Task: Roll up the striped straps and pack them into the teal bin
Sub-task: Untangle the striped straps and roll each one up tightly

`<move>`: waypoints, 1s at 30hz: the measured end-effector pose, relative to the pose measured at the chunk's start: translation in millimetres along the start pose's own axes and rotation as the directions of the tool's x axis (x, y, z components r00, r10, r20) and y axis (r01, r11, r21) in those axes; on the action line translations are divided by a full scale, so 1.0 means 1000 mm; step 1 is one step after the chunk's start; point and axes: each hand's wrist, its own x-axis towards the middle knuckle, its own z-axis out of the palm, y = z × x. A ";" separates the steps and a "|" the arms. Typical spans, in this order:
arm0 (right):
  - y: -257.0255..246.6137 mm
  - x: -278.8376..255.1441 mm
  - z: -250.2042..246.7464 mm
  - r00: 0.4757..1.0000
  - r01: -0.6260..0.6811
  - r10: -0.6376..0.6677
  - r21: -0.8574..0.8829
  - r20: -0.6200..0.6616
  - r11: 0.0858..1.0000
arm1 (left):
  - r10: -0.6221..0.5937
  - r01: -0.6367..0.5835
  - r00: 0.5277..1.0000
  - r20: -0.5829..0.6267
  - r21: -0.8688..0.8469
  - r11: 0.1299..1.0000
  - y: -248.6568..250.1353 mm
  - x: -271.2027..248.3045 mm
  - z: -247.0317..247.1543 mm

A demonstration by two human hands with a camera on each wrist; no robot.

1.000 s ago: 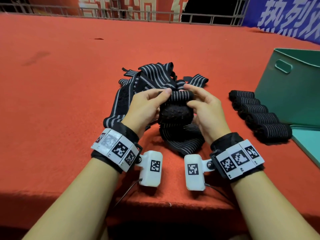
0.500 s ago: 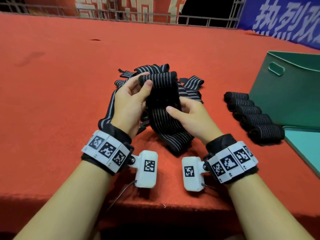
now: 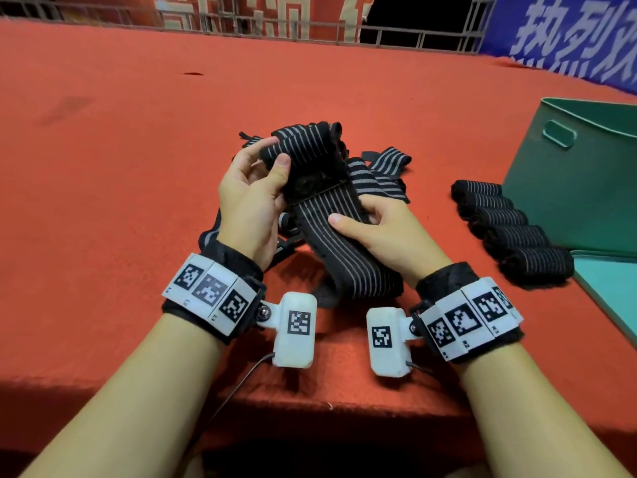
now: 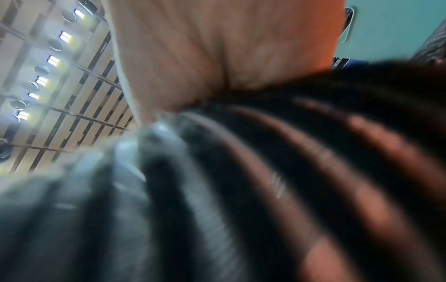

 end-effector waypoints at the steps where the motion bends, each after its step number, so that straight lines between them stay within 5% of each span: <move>1: -0.001 -0.001 0.000 0.997 -0.044 0.045 -0.021 0.055 0.999 | 0.005 -0.005 1.000 -0.010 0.007 1.000 -0.001 0.000 0.000; 4: -0.005 -0.008 0.000 0.959 -0.149 0.177 -0.137 0.221 0.979 | 0.034 -0.035 0.997 -0.069 -0.014 0.999 0.001 0.003 -0.001; 10: -0.016 -0.016 -0.003 0.940 -0.189 0.209 -0.099 0.271 0.977 | -0.009 0.002 0.992 -0.122 -0.060 0.998 0.006 0.008 -0.006; 14: -0.011 -0.011 -0.007 0.976 -0.189 0.204 -0.163 0.081 0.968 | -0.101 0.098 0.993 0.056 0.042 0.994 0.006 0.000 -0.002; 19: -0.020 -0.005 -0.011 0.992 -0.049 0.078 0.253 -0.103 0.966 | -0.150 0.096 0.961 0.234 0.226 0.969 0.005 -0.008 0.003; 26: -0.008 -0.003 -0.014 0.971 0.158 -0.126 0.150 -0.203 0.976 | -0.263 0.193 0.936 0.235 0.281 0.940 0.003 -0.012 0.008; 30: -0.003 -0.001 -0.016 0.963 0.169 -0.125 0.175 -0.237 0.970 | -0.352 0.229 0.907 0.229 0.432 0.872 0.001 -0.013 0.010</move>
